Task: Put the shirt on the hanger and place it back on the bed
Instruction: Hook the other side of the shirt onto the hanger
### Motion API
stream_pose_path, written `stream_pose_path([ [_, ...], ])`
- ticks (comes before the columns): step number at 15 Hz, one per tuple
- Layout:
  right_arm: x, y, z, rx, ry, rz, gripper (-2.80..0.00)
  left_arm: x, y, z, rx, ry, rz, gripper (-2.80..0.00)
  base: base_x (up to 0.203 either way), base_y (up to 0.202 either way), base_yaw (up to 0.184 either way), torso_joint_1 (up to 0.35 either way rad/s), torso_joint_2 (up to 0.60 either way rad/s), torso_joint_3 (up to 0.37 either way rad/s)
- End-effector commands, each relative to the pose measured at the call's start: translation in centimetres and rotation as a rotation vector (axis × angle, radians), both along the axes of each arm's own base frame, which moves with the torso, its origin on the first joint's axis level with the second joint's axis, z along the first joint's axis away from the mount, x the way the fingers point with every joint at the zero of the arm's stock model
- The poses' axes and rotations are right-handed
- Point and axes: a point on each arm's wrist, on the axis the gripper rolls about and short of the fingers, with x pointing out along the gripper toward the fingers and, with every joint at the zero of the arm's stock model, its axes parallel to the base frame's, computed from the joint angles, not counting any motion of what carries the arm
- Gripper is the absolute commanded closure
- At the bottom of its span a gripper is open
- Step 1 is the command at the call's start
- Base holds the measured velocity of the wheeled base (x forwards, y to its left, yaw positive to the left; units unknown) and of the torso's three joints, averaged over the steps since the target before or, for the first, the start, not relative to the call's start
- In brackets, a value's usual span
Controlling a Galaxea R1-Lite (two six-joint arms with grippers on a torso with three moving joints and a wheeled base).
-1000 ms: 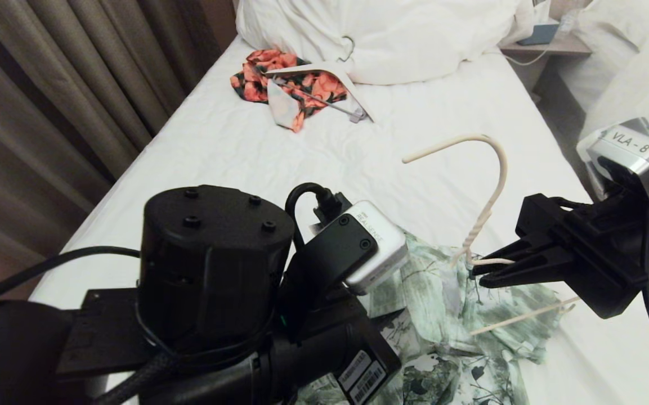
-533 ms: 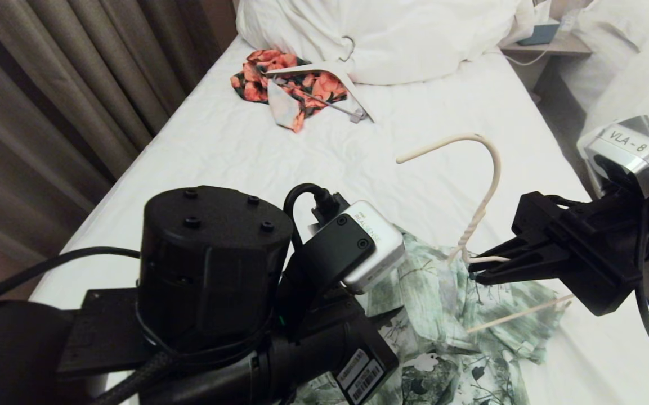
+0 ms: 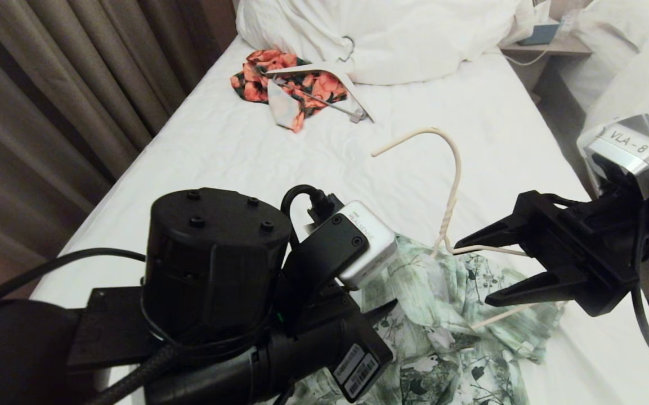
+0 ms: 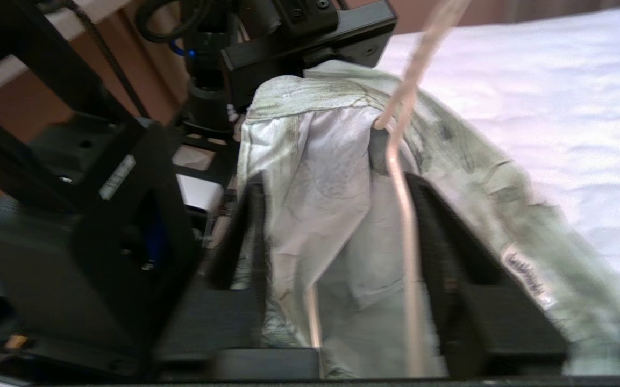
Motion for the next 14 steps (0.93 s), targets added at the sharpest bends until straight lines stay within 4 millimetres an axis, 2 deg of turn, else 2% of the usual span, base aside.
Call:
stream_pose_path([
  [1, 0.0, 0.0, -0.1, 0.006, -0.004, 0.003, -2.8, 0.1, 0.3, 0.2, -0.005, -0.005, 0.008, 0.0, 0.0, 0.0, 0.0, 0.0, 0.0, 0.0],
  [4, -0.6, -0.5, -0.1, -0.004, 0.026, -0.01, -2.8, 0.3, 0.6, 0.4, -0.012, -0.007, 0.018, 0.0, 0.0, 0.0, 0.0, 0.0, 0.0, 0.0],
  [7, -1.1, -1.7, 1.0, 0.002, 0.043, -0.057, -2.8, 0.3, 0.6, 0.6, -0.019, -0.011, 0.018, 0.0, 0.0, 0.0, 0.0, 0.0, 0.0, 0.0],
  [10, -3.5, -4.2, 3.8, -0.002, 0.176, -0.207, -2.8, -0.8, 1.0, 1.9, -0.065, -0.031, -0.012, 0.0, 0.0, 0.0, 0.0, 0.0, 0.0, 0.0],
  [14, -7.3, -6.6, 6.7, 0.009, 0.367, -0.511, -2.8, -0.9, 1.2, 2.2, -0.085, -0.023, -0.007, 0.0, 0.0, 0.0, 0.0, 0.0, 0.0, 0.0],
])
